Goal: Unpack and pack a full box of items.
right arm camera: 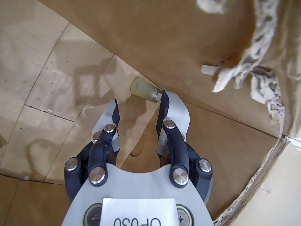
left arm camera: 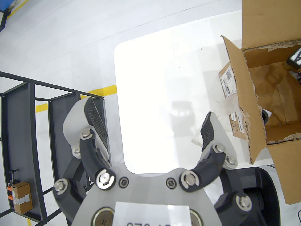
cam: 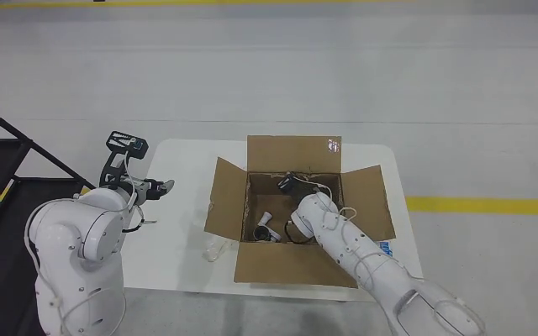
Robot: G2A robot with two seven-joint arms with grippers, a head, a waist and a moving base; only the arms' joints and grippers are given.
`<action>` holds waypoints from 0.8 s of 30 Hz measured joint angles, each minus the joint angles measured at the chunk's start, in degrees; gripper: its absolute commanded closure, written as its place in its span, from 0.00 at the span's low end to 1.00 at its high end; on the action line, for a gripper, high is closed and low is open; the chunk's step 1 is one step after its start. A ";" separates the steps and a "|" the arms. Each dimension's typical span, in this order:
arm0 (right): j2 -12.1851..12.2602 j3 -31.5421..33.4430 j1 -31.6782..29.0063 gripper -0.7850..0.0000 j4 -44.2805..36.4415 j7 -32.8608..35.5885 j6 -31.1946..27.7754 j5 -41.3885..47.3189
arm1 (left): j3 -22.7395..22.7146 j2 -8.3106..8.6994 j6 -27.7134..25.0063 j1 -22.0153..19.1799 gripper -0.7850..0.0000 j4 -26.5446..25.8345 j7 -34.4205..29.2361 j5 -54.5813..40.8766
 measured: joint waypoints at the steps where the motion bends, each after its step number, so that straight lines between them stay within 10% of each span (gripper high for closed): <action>1: -0.41 -0.27 0.34 0.50 0.91 0.08 -0.04 0.06 | 0.00 0.00 0.00 0.00 0.00 0.00 0.00 0.00; 24: -6.72 -3.32 5.77 0.44 15.43 -0.28 -8.42 1.11 | 0.00 0.00 0.00 0.00 0.00 0.00 0.00 0.00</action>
